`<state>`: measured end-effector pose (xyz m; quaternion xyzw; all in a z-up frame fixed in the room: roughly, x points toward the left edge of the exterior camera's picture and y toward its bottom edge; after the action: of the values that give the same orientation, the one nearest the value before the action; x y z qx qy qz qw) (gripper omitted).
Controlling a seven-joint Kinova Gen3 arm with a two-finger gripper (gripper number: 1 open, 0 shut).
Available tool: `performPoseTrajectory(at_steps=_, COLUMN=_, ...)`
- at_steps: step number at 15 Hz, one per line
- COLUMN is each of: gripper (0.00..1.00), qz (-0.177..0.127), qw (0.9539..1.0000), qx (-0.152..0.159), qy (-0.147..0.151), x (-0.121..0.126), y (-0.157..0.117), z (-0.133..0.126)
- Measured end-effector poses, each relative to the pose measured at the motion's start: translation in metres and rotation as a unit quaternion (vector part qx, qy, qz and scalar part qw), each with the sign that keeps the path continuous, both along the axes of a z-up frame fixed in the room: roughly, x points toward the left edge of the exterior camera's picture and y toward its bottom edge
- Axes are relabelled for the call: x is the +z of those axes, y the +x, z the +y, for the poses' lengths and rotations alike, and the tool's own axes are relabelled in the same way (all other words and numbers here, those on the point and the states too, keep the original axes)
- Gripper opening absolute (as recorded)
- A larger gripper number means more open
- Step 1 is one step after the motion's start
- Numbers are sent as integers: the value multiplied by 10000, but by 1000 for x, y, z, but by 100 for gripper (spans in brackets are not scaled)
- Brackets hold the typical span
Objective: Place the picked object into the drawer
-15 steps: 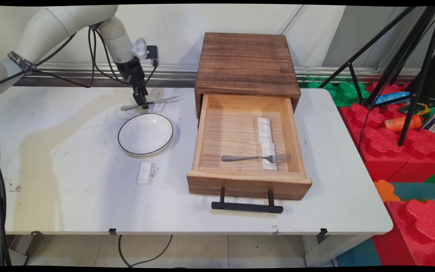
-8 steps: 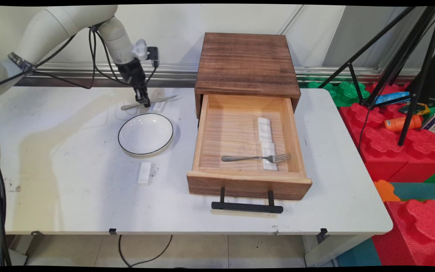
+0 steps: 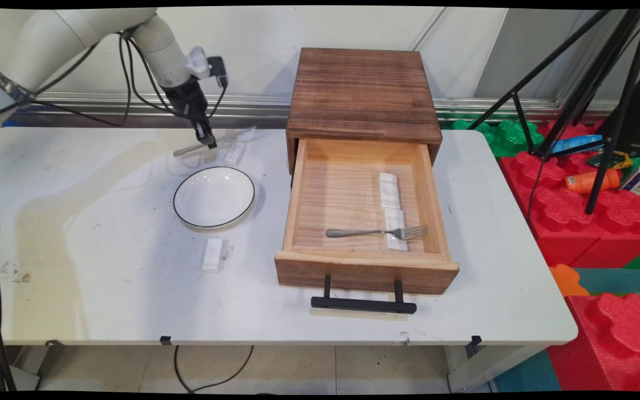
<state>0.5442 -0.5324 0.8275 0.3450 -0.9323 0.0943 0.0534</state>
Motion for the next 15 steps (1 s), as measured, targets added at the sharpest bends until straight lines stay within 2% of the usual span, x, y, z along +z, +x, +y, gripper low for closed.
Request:
performPoseTrajectory(at_steps=3, gripper=0, qz=0, qw=9992, qx=345, qy=-223, x=16, y=4, z=8)
performPoseTrajectory(at_steps=6, gripper=0, qz=19, qw=9962, qx=701, qy=-519, x=39, y=4, z=21)
performPoseTrajectory(at_steps=9, gripper=0, qz=116, qw=9904, qx=1007, qy=-935, x=72, y=-5, z=34)
performPoseTrajectory(at_steps=12, gripper=0, qz=225, qw=9853, qx=1069, qy=-1313, x=106, y=-22, z=46)
performPoseTrajectory(at_steps=15, gripper=0, qz=324, qw=9829, qx=856, qy=-1597, x=138, y=-49, z=58)
